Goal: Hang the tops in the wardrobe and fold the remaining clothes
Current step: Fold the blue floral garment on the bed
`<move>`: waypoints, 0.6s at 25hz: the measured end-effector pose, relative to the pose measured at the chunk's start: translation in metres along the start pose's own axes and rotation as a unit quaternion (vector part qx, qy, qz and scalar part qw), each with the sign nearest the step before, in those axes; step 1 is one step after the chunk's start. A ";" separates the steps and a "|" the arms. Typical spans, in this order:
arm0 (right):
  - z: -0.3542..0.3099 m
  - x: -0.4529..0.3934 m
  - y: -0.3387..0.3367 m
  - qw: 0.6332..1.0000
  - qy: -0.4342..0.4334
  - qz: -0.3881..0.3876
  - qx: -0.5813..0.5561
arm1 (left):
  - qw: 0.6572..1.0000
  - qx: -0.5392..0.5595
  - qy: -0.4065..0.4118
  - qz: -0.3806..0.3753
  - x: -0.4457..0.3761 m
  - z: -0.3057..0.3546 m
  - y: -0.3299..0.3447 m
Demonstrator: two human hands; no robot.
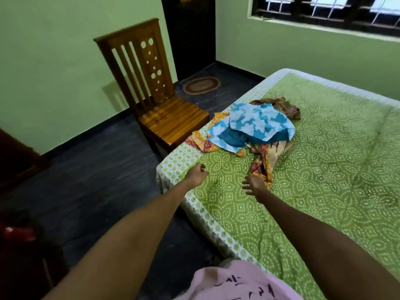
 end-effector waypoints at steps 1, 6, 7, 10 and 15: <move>-0.007 -0.018 0.007 1.000 0.003 0.010 -0.005 | 1.000 0.004 0.000 0.001 -0.019 0.012 -0.010; -0.048 -0.085 0.039 0.999 0.028 0.036 -0.016 | 0.999 0.010 -0.006 -0.038 -0.105 0.070 -0.030; -0.056 -0.099 0.044 0.999 0.029 0.028 -0.010 | 0.999 0.011 -0.001 -0.053 -0.123 0.083 -0.031; -0.082 -0.137 0.054 0.999 0.032 0.032 0.001 | 0.996 0.010 0.014 -0.083 -0.172 0.119 -0.029; -0.100 -0.216 0.066 0.994 0.043 0.092 -0.029 | 0.990 -0.031 0.036 -0.132 -0.249 0.169 -0.013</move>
Point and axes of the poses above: each hand's wrist, its own x-axis away from the middle knuckle, its own y-axis out of the palm, z = x × y, the point moved 1 cm from there along -x, towards the middle knuckle, and after that the axes turned 14 degrees about -y, right-handed, at the moved point
